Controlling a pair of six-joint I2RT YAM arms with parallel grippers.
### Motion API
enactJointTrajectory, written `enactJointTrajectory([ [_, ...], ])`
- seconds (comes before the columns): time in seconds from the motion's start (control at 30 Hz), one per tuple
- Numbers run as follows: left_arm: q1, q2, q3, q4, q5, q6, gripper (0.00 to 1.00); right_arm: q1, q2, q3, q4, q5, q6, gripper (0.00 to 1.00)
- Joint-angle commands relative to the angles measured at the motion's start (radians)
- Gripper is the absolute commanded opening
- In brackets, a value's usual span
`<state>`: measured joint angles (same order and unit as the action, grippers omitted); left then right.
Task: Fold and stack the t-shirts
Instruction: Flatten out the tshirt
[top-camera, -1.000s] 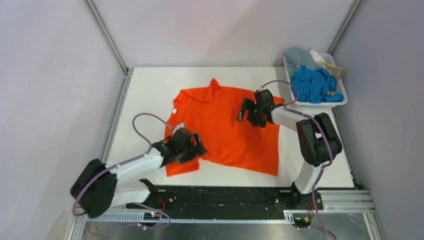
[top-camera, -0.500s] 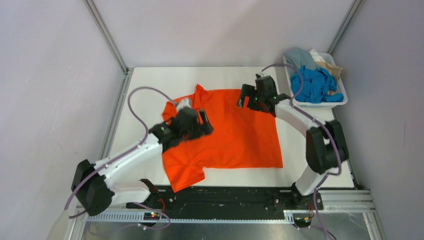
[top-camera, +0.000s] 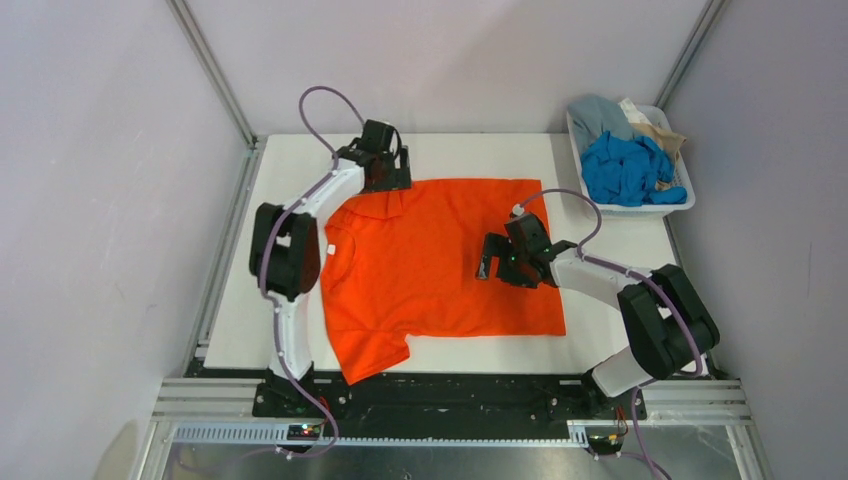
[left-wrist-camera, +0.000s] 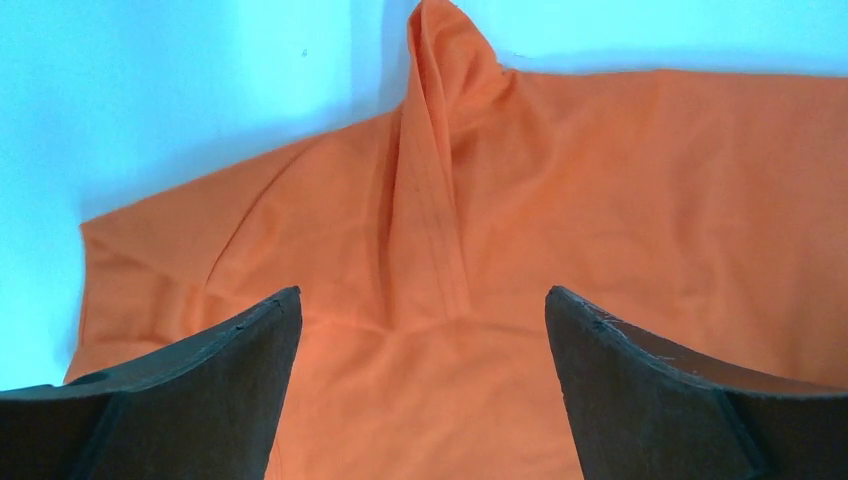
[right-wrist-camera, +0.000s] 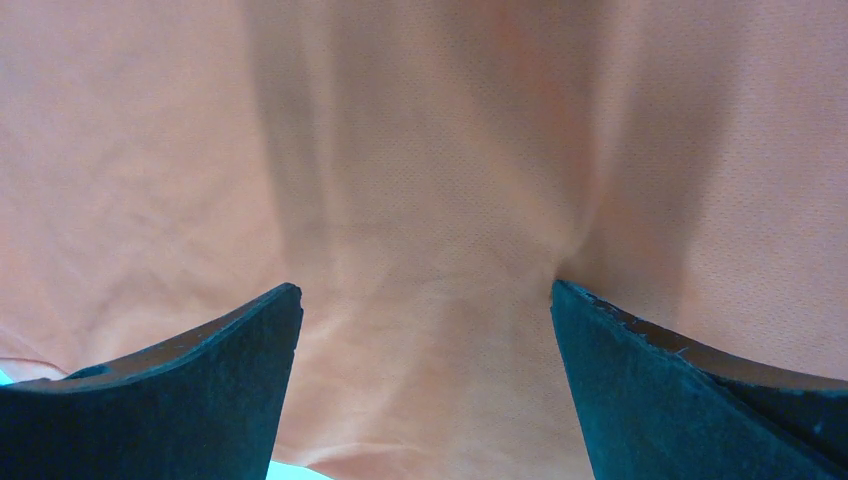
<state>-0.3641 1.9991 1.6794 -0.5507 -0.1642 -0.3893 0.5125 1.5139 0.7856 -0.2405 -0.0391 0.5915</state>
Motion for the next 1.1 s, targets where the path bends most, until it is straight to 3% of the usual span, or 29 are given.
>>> enactJointTrajectory([
  [0.0,0.014,0.139,0.144,-0.079,0.038,0.104,0.95,0.008,0.038,-0.025,0.041,0.013,0.034,0.99],
  [0.23,0.011,0.220,0.163,-0.088,0.091,0.066,0.82,0.003,0.080,-0.030,0.035,0.039,0.034,0.99],
  [0.7,0.018,0.232,0.141,-0.108,-0.072,0.036,0.66,-0.005,0.083,-0.032,0.012,0.096,0.034,0.99],
  [1.07,0.071,0.209,0.166,-0.124,-0.103,0.061,0.33,-0.012,0.084,-0.033,-0.011,0.148,0.041,0.99],
])
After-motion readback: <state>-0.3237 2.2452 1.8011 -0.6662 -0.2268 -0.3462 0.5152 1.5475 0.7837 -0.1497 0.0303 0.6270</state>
